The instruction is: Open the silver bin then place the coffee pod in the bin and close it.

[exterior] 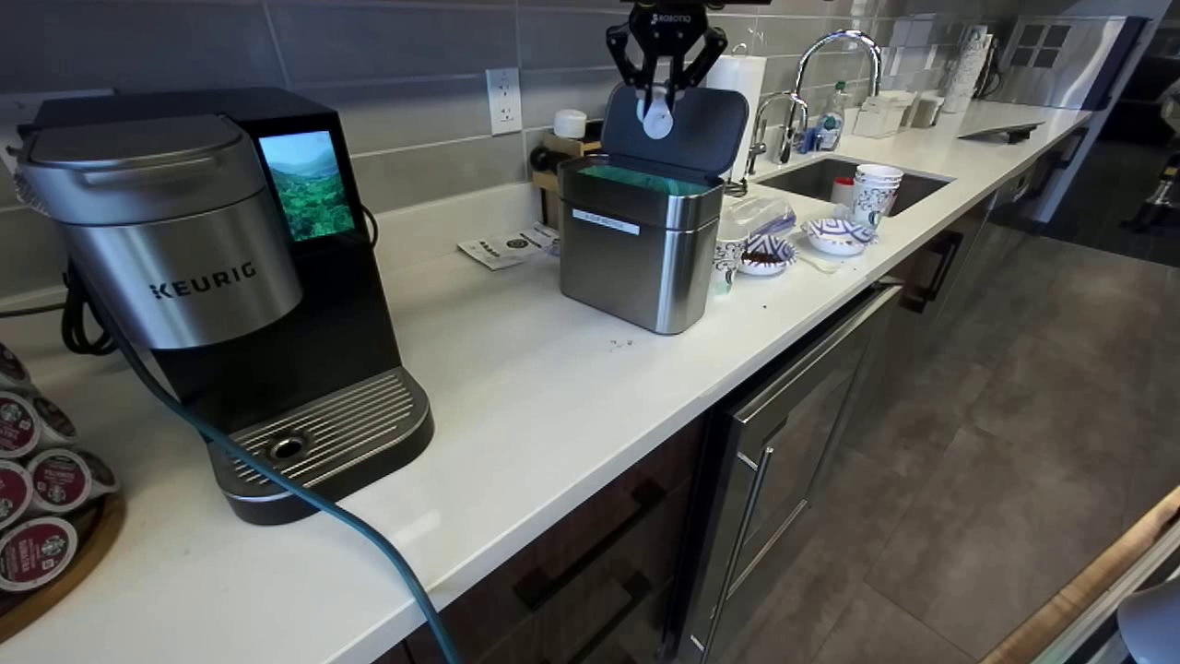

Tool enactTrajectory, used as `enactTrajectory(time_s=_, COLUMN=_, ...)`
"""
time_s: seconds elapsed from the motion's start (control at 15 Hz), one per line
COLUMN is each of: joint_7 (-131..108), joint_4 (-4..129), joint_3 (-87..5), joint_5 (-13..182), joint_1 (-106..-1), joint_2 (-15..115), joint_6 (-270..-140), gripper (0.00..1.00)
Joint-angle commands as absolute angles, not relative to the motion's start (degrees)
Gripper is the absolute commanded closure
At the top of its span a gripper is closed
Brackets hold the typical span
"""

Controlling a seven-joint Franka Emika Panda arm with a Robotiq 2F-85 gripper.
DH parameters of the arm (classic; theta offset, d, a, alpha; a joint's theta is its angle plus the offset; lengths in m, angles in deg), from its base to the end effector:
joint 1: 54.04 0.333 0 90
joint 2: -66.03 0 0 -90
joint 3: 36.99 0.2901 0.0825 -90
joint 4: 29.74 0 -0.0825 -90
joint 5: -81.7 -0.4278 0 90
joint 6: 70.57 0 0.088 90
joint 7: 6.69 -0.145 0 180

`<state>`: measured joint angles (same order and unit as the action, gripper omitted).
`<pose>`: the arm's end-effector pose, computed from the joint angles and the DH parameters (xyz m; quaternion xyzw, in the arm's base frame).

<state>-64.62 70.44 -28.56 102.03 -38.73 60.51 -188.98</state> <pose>0.6200 0.2377 0.4608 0.9552 -0.2257 0.1856 0.0467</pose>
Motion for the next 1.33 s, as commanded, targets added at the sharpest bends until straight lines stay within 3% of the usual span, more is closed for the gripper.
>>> enactTrajectory(time_s=0.0, joint_7=-64.27, joint_4=67.02, joint_3=-28.61, joint_5=104.32, joint_1=-39.51, joint_2=57.15, joint_6=-188.21, gripper=0.52)
enactTrajectory(time_s=0.13, joint_7=-64.28, joint_4=66.14, joint_3=-28.82, joint_5=104.51, joint_1=-39.41, joint_2=56.44, joint_6=-187.65, gripper=0.46)
enactTrajectory(time_s=0.53, joint_7=-63.65, joint_4=66.65, joint_3=-28.33, joint_5=99.40, joint_1=-39.38, joint_2=59.07, joint_6=-182.45, gripper=0.01)
enactTrajectory(time_s=1.2, joint_7=-25.87, joint_4=75.63, joint_3=-30.15, joint_5=97.83, joint_1=-44.93, joint_2=67.44, joint_6=-188.82, gripper=0.00)
enactTrajectory(time_s=1.27, joint_7=-32.25, joint_4=72.19, joint_3=-29.11, joint_5=99.55, joint_1=-44.02, joint_2=65.40, joint_6=-186.06, gripper=0.00)
